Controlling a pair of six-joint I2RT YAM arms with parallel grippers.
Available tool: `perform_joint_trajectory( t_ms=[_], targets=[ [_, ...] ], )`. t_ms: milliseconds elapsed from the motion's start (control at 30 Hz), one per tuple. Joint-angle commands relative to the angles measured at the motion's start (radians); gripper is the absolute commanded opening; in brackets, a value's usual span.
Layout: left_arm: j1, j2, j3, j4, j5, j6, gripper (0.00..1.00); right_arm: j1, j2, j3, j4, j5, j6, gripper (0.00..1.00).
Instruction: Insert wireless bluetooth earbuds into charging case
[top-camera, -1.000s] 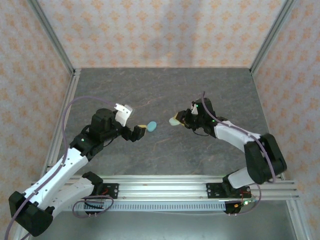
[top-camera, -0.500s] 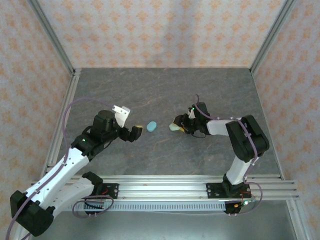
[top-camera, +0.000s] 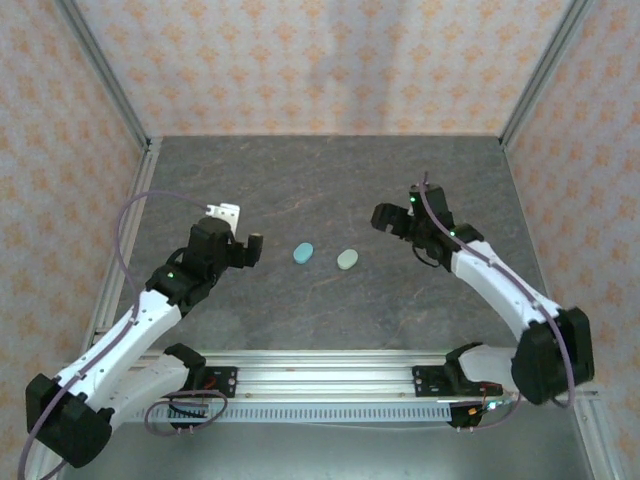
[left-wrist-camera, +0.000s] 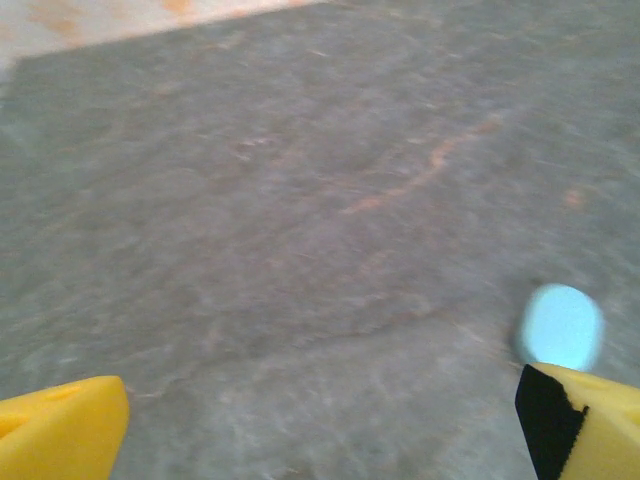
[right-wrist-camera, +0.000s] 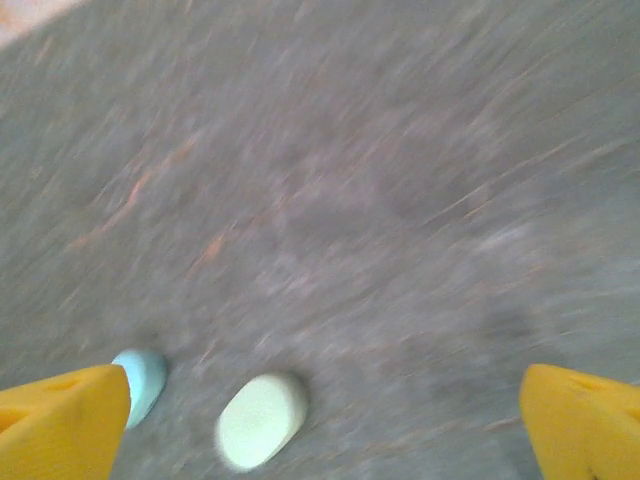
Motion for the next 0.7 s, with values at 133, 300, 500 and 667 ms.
perform_joint_trajectory(
  t_ms=[133, 300, 500, 667],
  targets=[
    [0.082, 0.022, -0.17, 0.277, -0.383, 0.042, 1.0, -0.011, -0.11, -0.162, 0.148, 0.628, -0.32, 0.99],
    [0.23, -0.017, -0.329, 0.514, -0.28, 0.0, 1.0, -0.045, -0.133, -0.39, 0.574, 0.659, -0.477, 0.99],
    [0.315, -0.005, -0.41, 0.662, -0.133, 0.002, 1.0, -0.138, -0.044, -0.546, 0.924, 0.568, -0.406, 0.99],
    [0.358, 0.069, -0.489, 0.875, -0.024, 0.029, 1.0, -0.17, 0.121, -0.62, 1.24, 0.523, -0.425, 0.99]
  ],
)
